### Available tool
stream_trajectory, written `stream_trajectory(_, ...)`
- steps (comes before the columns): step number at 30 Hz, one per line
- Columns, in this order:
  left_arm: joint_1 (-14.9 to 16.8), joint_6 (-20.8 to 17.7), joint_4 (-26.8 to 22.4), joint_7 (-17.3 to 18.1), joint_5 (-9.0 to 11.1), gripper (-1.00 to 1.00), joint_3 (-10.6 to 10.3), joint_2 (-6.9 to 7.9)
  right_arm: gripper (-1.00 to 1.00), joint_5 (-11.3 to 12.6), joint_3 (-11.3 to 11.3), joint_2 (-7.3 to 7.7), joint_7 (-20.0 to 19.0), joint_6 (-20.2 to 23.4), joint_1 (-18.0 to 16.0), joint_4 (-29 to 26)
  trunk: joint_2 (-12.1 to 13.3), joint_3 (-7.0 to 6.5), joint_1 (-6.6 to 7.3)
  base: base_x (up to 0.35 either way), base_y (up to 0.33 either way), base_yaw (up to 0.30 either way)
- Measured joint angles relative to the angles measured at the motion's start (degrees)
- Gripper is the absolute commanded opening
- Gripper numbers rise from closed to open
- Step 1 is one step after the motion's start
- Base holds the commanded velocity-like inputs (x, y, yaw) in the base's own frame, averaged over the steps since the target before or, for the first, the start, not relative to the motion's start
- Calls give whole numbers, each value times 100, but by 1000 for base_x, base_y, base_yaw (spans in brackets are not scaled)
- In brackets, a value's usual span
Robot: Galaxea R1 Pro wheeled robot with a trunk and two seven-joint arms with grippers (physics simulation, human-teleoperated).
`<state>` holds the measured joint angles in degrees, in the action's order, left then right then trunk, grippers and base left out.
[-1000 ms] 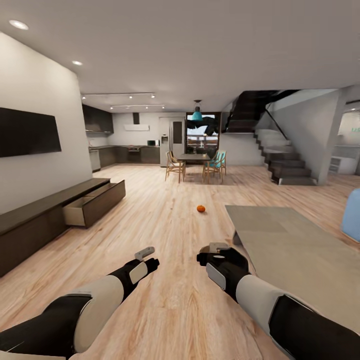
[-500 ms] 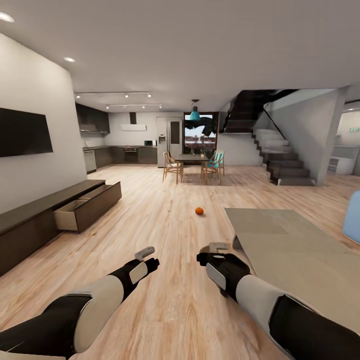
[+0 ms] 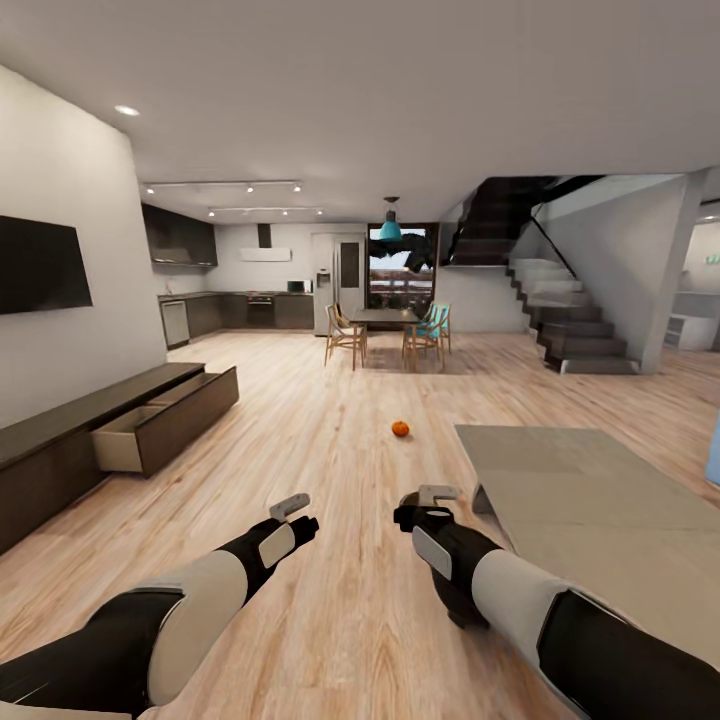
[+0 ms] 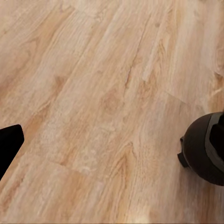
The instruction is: Place each of the two pumpkins and all three candles from the living room inside a cabinet in the living room (use any cabinet), then make sure every cabinet is closed, and position the cauldron so it is next to a table in the living room.
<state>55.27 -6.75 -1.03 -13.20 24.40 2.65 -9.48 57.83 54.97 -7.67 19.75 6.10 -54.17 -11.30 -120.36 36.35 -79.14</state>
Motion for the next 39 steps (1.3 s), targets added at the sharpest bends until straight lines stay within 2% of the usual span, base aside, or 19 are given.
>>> stream_trajectory(25, 0, 1, 0, -2, 0, 100, 0, 0, -100, 2, 1, -5, 0, 0, 0, -6, 0, 75, -1, 279, 0, 43)
stream_trajectory(39, 0, 0, 0, 1, 0, 100, 0, 0, -100, 1, 1, -7, 0, 0, 0, -7, 0, 173, -1, 229, 0, 75)
